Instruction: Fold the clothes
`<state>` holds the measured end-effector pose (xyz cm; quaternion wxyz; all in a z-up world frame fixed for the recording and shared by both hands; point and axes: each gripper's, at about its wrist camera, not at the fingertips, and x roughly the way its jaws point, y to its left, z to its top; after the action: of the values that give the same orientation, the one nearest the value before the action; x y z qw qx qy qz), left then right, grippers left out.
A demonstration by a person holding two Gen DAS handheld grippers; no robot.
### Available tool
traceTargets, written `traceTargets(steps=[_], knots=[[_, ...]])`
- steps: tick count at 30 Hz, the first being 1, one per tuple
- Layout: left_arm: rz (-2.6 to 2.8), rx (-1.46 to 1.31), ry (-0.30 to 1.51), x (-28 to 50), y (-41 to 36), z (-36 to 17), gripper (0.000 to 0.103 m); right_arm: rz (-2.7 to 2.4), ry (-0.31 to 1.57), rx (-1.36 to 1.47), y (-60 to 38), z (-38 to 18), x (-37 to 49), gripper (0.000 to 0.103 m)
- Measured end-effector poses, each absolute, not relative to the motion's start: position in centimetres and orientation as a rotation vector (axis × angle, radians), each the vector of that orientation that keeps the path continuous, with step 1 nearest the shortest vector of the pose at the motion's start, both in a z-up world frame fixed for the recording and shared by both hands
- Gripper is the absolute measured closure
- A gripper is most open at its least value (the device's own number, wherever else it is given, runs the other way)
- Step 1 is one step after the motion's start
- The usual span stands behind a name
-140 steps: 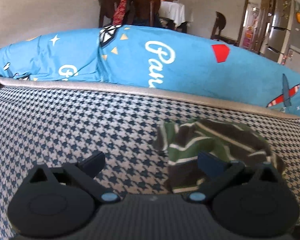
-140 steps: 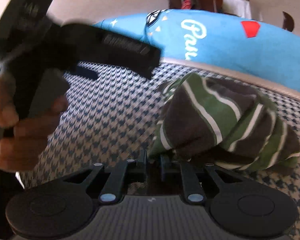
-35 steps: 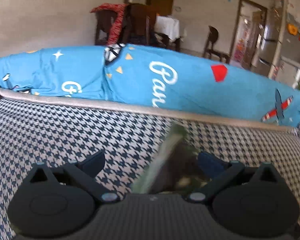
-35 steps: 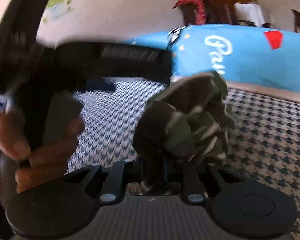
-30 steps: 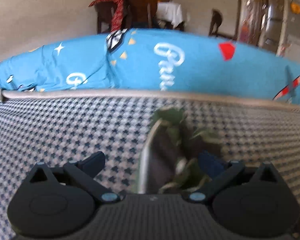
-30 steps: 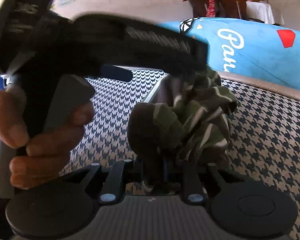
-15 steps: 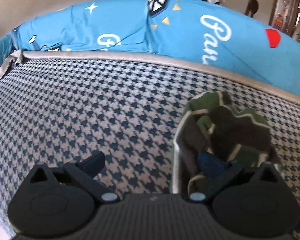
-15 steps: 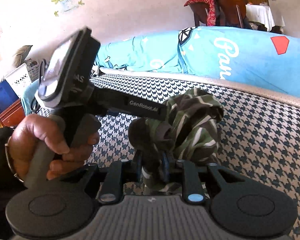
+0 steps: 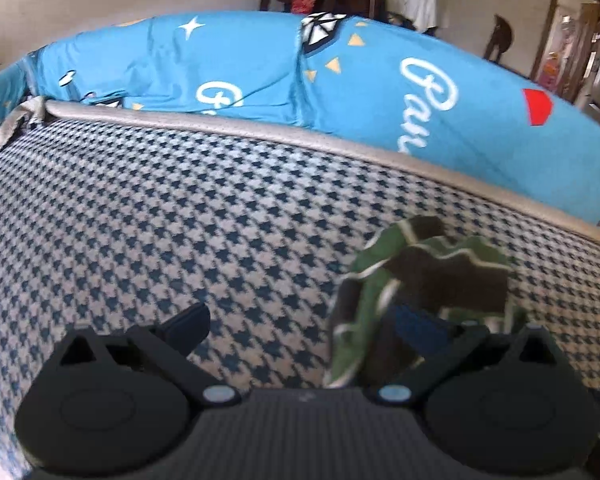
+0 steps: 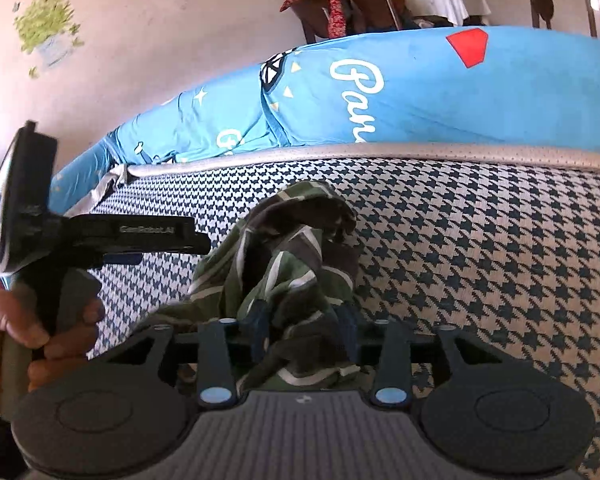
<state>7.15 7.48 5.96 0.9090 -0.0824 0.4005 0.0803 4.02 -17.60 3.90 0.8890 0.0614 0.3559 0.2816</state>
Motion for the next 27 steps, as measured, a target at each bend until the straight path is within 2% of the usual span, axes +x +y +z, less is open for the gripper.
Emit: traceTargets(steps=[4,14,15,16,18,21,27], knots=[[0.126,-0.160,0.800,6.9,6.5,6.2,0.000,0.600,0.750,0.176,-17.2,3.7,4.7,0.054],[0.081,-0.122,0.801,7.5,4.0,5.9,0.000,0.599,0.773,0.195,-16.0,2.5,5.5,0.054],[0.086,-0.123,0.804,7.6,4.1,5.8,0.000,0.599,0.773,0.192,-15.9,2.4,5.4,0.060],[0.093,-0.124,0.808,7.7,4.2,5.8,0.000,0.604,0.771,0.187,-15.8,2.4,5.4,0.072],[0.116,-0.127,0.814,7.8,4.5,5.7,0.000,0.623,0.764,0.175,-15.6,2.5,5.2,0.082],[0.164,-0.134,0.826,8.0,5.2,5.5,0.000,0.664,0.747,0.140,-15.2,2.9,4.4,0.086],[0.199,-0.199,0.854,8.2,6.9,5.3,0.000,0.786,0.723,0.039,-13.2,3.2,2.3,0.087]])
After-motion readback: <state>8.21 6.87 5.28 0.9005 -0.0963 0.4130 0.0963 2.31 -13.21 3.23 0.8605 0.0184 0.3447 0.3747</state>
